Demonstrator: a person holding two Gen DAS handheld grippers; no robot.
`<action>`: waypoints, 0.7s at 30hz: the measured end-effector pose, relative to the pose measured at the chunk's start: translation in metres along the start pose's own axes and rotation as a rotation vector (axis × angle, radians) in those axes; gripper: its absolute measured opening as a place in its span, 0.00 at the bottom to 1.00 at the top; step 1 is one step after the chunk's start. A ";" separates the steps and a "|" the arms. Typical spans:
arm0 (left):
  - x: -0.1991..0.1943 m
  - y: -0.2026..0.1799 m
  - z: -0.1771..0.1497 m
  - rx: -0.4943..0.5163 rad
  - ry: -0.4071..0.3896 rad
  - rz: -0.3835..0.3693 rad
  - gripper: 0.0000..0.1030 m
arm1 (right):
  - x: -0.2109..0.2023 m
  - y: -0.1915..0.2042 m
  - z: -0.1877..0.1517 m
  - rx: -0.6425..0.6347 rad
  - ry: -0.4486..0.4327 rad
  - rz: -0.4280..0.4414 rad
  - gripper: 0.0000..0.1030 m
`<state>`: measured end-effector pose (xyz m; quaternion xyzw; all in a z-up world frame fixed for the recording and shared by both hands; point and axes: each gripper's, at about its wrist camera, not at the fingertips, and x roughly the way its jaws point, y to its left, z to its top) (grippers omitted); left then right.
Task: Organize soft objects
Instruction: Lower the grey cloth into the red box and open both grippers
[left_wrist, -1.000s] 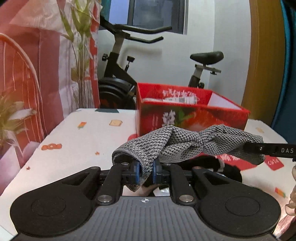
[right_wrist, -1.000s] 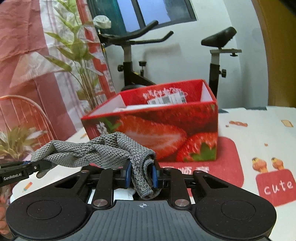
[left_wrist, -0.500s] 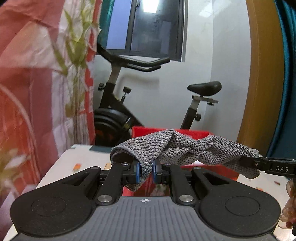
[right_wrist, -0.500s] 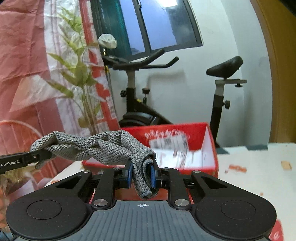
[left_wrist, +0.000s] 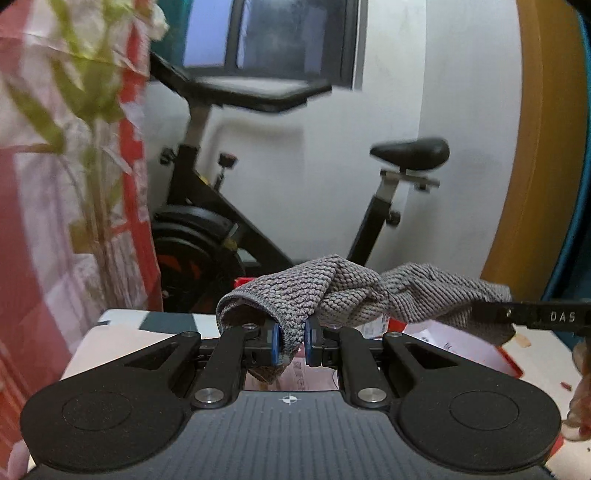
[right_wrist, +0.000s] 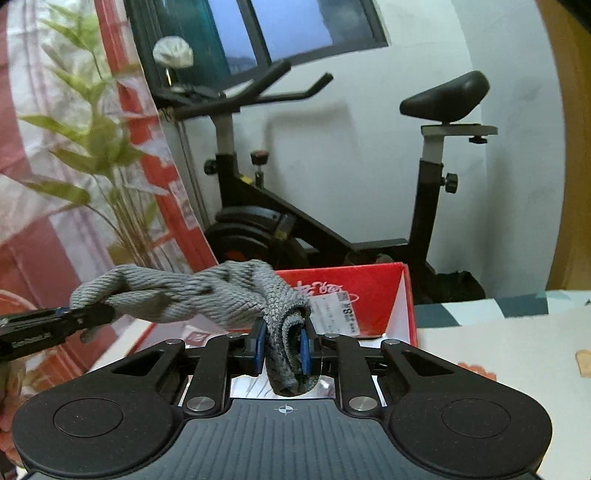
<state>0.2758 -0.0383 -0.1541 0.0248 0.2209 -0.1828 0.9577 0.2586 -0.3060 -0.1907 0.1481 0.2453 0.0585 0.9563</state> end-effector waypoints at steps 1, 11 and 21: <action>0.013 -0.002 0.004 0.008 0.027 -0.007 0.13 | 0.008 0.000 0.005 -0.013 0.010 -0.007 0.16; 0.117 -0.008 0.029 0.064 0.249 -0.054 0.12 | 0.097 -0.002 0.039 -0.105 0.211 -0.080 0.16; 0.157 0.001 0.019 0.014 0.321 -0.083 0.12 | 0.157 -0.021 0.032 -0.059 0.424 -0.149 0.16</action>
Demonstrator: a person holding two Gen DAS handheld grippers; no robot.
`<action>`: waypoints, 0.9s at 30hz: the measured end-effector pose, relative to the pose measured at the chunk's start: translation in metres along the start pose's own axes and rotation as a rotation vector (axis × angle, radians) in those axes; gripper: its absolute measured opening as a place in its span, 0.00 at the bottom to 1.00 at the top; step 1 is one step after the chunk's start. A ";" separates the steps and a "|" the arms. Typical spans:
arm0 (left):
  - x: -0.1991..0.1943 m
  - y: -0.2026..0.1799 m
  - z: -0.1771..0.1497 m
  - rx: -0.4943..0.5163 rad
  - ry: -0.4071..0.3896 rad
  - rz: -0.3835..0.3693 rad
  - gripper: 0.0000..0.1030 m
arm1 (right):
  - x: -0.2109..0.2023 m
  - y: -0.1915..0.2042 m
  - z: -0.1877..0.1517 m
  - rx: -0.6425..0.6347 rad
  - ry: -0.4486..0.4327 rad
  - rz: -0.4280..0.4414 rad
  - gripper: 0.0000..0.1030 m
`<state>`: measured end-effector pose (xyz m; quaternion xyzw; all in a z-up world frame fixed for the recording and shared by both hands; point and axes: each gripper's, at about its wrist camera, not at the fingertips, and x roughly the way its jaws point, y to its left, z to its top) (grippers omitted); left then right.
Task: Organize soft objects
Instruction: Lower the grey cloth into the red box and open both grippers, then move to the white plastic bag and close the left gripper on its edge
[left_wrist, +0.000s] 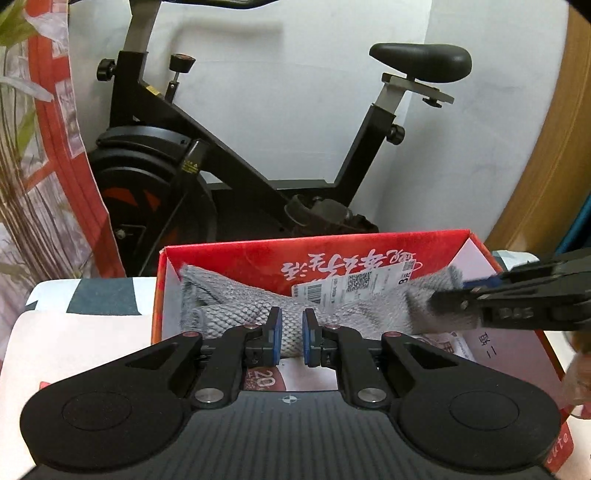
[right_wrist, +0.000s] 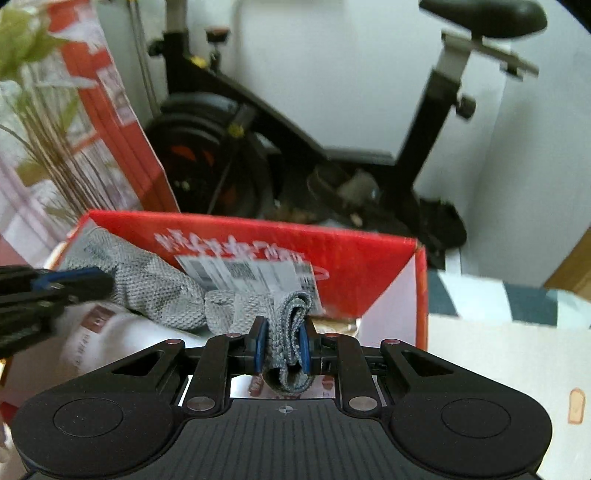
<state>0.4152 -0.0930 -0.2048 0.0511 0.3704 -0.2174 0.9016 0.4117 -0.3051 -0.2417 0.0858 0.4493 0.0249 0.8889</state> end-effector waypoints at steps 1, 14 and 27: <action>-0.001 0.000 0.001 -0.002 -0.003 0.000 0.12 | 0.005 -0.001 0.000 0.002 0.016 -0.008 0.16; -0.072 -0.008 -0.006 0.053 -0.139 0.048 0.49 | -0.066 0.020 -0.019 -0.122 -0.148 -0.121 0.87; -0.158 -0.032 -0.066 0.062 -0.249 0.113 1.00 | -0.149 0.033 -0.104 -0.056 -0.323 0.025 1.00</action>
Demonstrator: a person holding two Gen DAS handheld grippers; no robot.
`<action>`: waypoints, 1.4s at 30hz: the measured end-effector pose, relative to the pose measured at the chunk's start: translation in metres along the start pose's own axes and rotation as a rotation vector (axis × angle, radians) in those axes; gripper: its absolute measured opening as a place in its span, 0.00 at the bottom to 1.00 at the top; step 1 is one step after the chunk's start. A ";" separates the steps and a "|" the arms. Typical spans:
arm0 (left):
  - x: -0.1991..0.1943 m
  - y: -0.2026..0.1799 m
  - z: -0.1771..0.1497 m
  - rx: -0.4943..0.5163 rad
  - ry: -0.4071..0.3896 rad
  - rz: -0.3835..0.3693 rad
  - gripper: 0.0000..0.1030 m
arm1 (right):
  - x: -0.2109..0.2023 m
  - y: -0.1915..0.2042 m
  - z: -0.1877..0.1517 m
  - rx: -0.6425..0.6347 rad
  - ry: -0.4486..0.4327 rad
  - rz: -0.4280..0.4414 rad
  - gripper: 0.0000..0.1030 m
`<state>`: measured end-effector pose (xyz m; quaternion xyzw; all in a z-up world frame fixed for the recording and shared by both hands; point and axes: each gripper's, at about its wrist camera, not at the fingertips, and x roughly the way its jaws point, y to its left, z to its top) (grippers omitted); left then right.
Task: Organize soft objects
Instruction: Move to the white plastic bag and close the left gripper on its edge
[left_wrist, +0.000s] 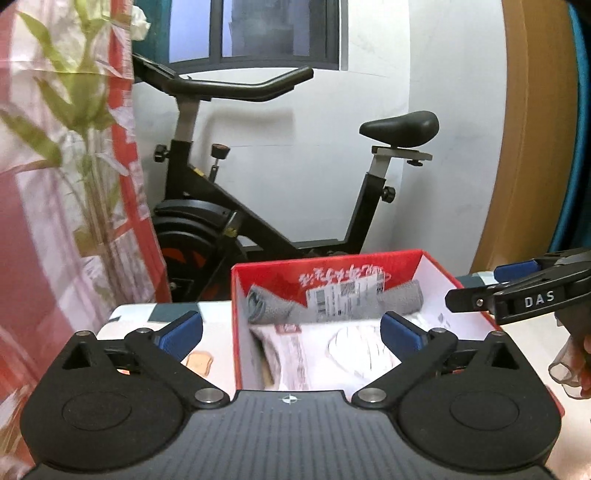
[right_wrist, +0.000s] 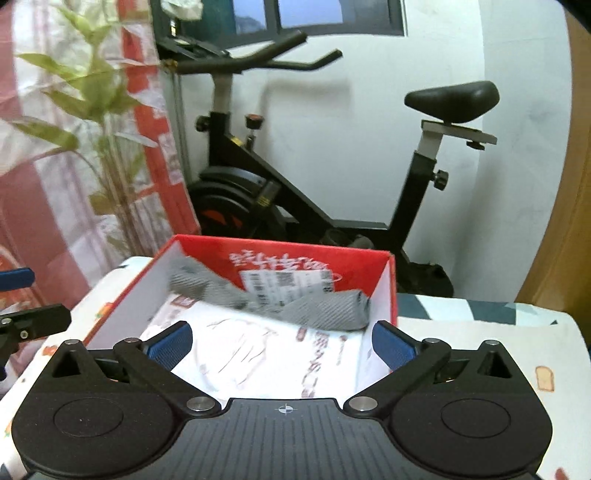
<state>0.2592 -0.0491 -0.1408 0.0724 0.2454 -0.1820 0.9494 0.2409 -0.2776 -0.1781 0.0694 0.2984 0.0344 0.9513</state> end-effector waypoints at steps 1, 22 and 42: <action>-0.007 -0.001 -0.005 -0.001 -0.002 0.006 1.00 | -0.005 0.003 -0.007 -0.006 -0.011 0.003 1.00; -0.061 0.022 -0.139 -0.227 0.167 0.043 1.00 | -0.032 0.062 -0.166 -0.005 0.010 0.080 0.99; -0.061 0.019 -0.189 -0.291 0.254 -0.010 0.50 | -0.016 0.084 -0.215 -0.073 0.113 0.205 0.60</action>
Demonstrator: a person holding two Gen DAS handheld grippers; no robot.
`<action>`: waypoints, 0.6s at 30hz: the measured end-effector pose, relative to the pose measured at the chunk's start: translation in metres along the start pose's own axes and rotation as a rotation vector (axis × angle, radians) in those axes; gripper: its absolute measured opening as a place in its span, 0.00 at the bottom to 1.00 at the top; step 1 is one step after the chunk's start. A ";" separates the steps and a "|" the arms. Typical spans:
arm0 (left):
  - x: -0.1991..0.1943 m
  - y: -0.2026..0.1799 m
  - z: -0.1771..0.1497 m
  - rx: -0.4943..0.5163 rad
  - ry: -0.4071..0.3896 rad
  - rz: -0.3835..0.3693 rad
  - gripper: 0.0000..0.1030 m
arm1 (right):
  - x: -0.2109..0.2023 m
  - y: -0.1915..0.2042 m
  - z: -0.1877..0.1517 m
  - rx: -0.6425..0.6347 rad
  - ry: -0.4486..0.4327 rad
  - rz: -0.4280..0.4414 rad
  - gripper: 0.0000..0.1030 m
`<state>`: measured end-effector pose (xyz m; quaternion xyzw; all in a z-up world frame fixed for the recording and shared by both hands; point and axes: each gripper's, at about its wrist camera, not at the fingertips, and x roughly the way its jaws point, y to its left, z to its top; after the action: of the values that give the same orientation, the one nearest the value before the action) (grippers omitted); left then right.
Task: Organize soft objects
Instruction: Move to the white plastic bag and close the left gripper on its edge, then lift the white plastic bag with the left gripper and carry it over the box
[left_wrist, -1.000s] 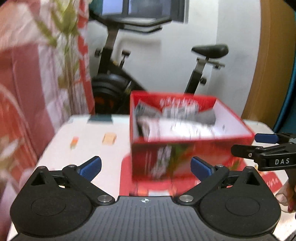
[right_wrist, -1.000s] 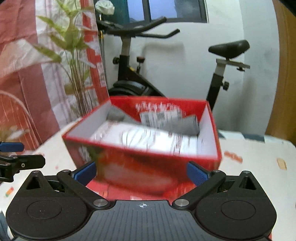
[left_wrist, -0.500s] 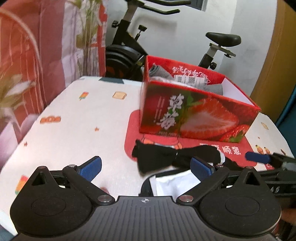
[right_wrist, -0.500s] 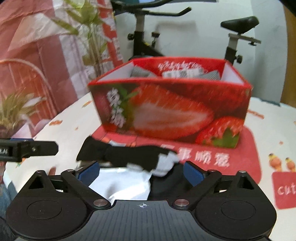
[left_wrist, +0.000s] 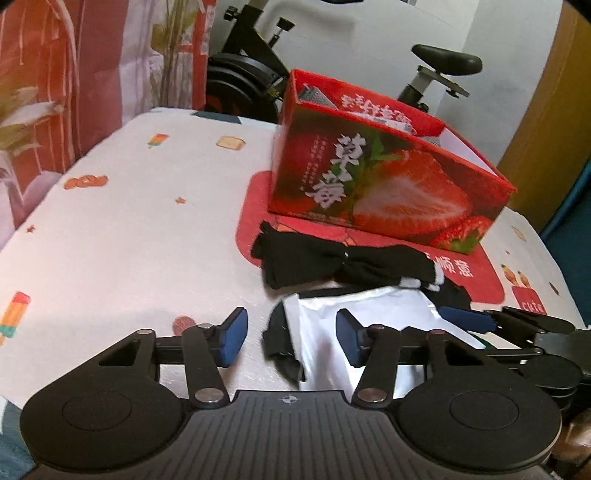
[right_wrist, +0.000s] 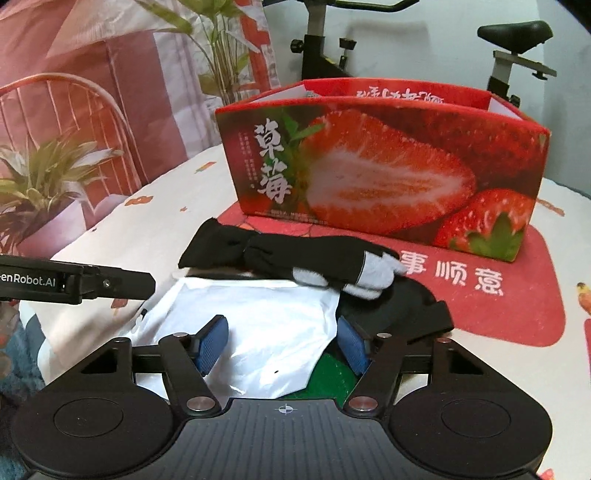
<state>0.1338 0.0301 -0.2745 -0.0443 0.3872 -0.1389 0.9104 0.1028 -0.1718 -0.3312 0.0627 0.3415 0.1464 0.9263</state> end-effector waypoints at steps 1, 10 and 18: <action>0.001 -0.001 -0.001 0.001 0.006 -0.008 0.49 | 0.001 -0.001 -0.001 0.005 0.000 0.004 0.60; 0.014 0.003 -0.006 -0.048 0.061 -0.070 0.32 | 0.002 -0.007 -0.009 0.025 -0.020 0.031 0.61; 0.018 -0.003 -0.007 -0.021 0.062 -0.083 0.32 | 0.002 -0.011 -0.016 0.020 -0.050 0.051 0.63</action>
<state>0.1401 0.0224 -0.2909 -0.0655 0.4146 -0.1739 0.8908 0.0963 -0.1812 -0.3476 0.0844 0.3182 0.1648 0.9297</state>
